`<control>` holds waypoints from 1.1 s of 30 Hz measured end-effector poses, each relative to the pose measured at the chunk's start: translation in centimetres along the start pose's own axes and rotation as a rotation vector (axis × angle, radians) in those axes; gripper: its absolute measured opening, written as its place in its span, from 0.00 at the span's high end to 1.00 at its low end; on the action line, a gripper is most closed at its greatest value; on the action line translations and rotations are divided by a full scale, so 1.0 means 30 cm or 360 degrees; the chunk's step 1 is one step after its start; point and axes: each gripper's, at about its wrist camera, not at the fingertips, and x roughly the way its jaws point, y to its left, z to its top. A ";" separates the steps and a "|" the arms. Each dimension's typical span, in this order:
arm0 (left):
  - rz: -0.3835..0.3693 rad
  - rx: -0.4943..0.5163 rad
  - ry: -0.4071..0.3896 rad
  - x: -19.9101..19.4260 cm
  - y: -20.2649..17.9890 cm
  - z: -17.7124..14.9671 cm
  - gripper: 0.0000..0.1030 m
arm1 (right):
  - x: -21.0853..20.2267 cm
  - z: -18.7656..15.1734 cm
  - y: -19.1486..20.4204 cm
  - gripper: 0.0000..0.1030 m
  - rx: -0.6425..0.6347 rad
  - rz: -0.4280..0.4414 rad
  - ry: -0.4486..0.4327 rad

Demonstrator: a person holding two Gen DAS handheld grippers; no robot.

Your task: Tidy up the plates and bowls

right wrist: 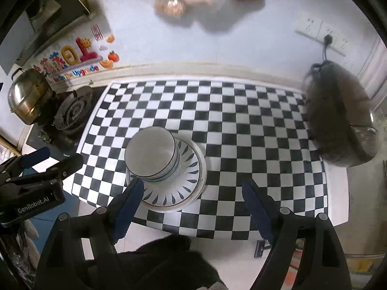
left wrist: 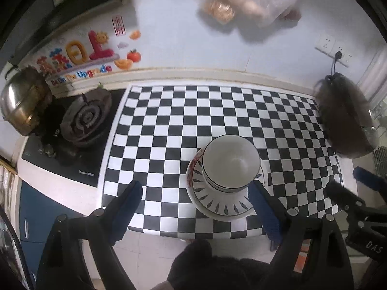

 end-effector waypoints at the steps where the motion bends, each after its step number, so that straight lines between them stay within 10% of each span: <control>1: 0.0006 0.0001 -0.0031 -0.031 -0.010 -0.013 0.13 | -0.031 -0.011 -0.005 0.17 0.0001 0.0000 -0.0034; 19: 0.0065 0.0004 -0.0433 -0.563 -0.112 -0.280 0.13 | -0.614 -0.296 -0.013 0.17 -0.0018 -0.0023 -0.0547; 33: 0.0031 0.0034 -0.0517 -0.753 -0.065 -0.450 0.13 | -0.877 -0.531 0.062 0.17 0.0019 -0.0148 -0.0654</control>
